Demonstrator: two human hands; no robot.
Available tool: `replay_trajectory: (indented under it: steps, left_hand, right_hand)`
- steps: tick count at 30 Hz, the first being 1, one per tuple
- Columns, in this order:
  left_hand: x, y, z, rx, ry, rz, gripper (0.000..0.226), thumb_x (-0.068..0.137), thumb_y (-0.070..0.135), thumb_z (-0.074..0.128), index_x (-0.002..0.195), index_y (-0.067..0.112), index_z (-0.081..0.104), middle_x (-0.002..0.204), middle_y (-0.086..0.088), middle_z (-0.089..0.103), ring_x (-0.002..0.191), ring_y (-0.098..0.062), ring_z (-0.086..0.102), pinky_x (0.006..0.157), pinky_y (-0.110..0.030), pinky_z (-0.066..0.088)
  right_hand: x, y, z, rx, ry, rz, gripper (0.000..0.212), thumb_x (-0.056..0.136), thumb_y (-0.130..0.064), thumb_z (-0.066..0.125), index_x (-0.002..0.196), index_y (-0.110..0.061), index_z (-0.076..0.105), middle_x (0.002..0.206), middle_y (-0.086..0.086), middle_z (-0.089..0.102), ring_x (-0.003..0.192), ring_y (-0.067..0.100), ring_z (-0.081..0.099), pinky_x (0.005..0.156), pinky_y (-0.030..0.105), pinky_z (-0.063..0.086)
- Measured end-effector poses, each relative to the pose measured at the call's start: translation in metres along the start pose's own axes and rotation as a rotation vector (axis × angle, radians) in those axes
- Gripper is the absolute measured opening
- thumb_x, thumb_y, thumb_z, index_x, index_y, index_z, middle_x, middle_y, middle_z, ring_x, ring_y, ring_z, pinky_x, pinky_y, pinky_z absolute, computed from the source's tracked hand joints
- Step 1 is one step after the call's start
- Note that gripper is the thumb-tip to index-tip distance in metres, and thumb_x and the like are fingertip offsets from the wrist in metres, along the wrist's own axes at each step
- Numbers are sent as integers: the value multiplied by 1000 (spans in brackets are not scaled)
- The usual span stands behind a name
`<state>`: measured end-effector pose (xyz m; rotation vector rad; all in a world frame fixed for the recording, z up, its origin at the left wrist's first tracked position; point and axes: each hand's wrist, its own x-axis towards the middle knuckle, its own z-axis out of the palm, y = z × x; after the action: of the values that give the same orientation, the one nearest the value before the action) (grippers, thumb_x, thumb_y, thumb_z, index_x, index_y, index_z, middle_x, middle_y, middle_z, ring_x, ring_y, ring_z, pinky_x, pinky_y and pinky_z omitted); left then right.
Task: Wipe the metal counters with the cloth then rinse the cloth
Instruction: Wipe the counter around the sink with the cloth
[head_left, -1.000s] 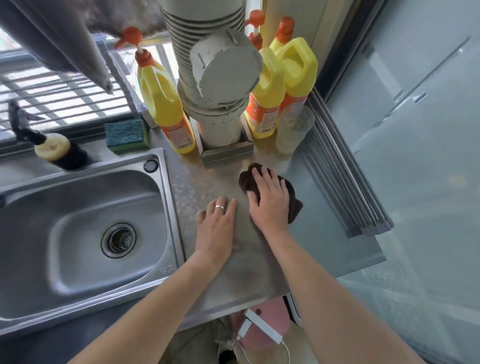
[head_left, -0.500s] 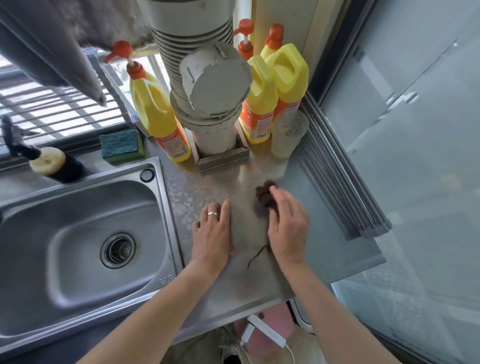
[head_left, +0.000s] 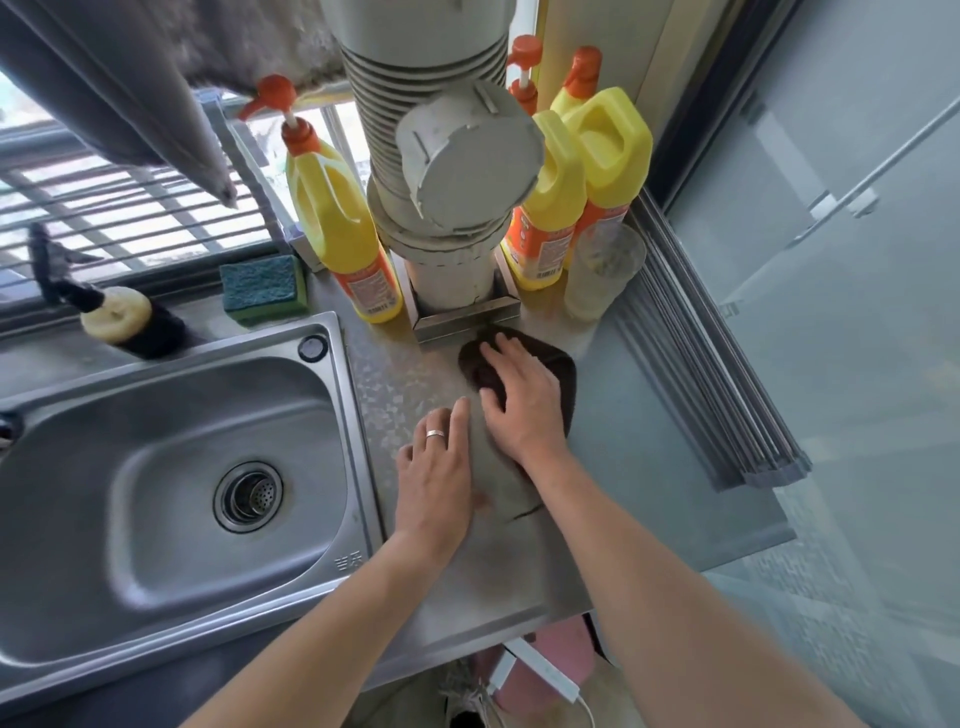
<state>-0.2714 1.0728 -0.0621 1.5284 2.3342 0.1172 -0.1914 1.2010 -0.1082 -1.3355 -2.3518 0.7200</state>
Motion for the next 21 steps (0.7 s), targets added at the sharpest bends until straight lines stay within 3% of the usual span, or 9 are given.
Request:
replay_trajectory:
  steps: [3, 5, 8, 11, 13, 16, 19, 21]
  left_hand:
    - [-4, -2, 1, -44, 15, -48, 128, 59, 36, 91, 156, 17, 9, 151, -9, 29, 141, -29, 32, 109, -42, 39]
    - [-12, -4, 2, -55, 73, -63, 117, 66, 30, 87, 156, 17, 13, 151, -10, 29, 139, -29, 34, 107, -41, 41]
    - [-27, -6, 2, -68, 85, -57, 102, 72, 33, 79, 154, 18, 20, 148, -11, 29, 134, -31, 38, 102, -43, 44]
    - [-37, -6, 2, -24, 20, -6, 100, 74, 39, 80, 153, 20, 21, 149, -12, 26, 136, -32, 36, 104, -45, 43]
    - [-39, -1, 1, 7, -30, 45, 98, 77, 40, 78, 153, 21, 18, 151, -10, 22, 140, -30, 31, 107, -43, 40]
    - [-38, 8, 0, 34, -77, 74, 96, 80, 41, 76, 151, 23, 14, 151, -8, 18, 139, -29, 27, 107, -40, 37]
    - [-36, 12, 2, 56, -80, 63, 96, 78, 40, 77, 149, 23, 15, 148, -7, 19, 136, -28, 27, 106, -41, 36]
    - [-36, 13, 4, 55, -84, 55, 95, 78, 38, 77, 149, 23, 17, 147, -7, 21, 135, -28, 27, 107, -42, 34]
  right_hand:
    - [-22, -13, 4, 22, -80, -81, 51, 90, -25, 62, 141, -31, 58, 154, -8, 50, 144, 13, 41, 116, 35, 32]
    - [-40, -19, 2, 17, -118, -128, 48, 85, -29, 63, 134, -30, 62, 145, -8, 55, 131, 19, 49, 111, 36, 41]
    - [-64, -15, -9, -79, -157, -193, 49, 83, -45, 62, 127, -24, 61, 123, 0, 57, 107, 24, 55, 89, 37, 53]
    - [-80, 8, -26, -237, -43, -208, 44, 83, -45, 61, 117, -17, 64, 106, 5, 59, 95, 28, 58, 79, 40, 51]
    - [-86, 34, -40, -361, 80, -139, 41, 85, -37, 65, 121, -18, 65, 113, 6, 62, 100, 30, 60, 83, 43, 47]
    - [-88, 79, -61, -392, 227, 59, 46, 91, -21, 69, 136, -19, 63, 135, 8, 64, 122, 30, 60, 105, 49, 43]
    - [-88, 102, -65, -347, 264, 206, 50, 96, -13, 65, 146, -13, 55, 150, 13, 55, 143, 30, 48, 121, 54, 34]
    - [-87, 98, -59, -289, 277, 296, 50, 100, -17, 57, 149, -13, 51, 156, 14, 48, 149, 31, 39, 126, 51, 25]
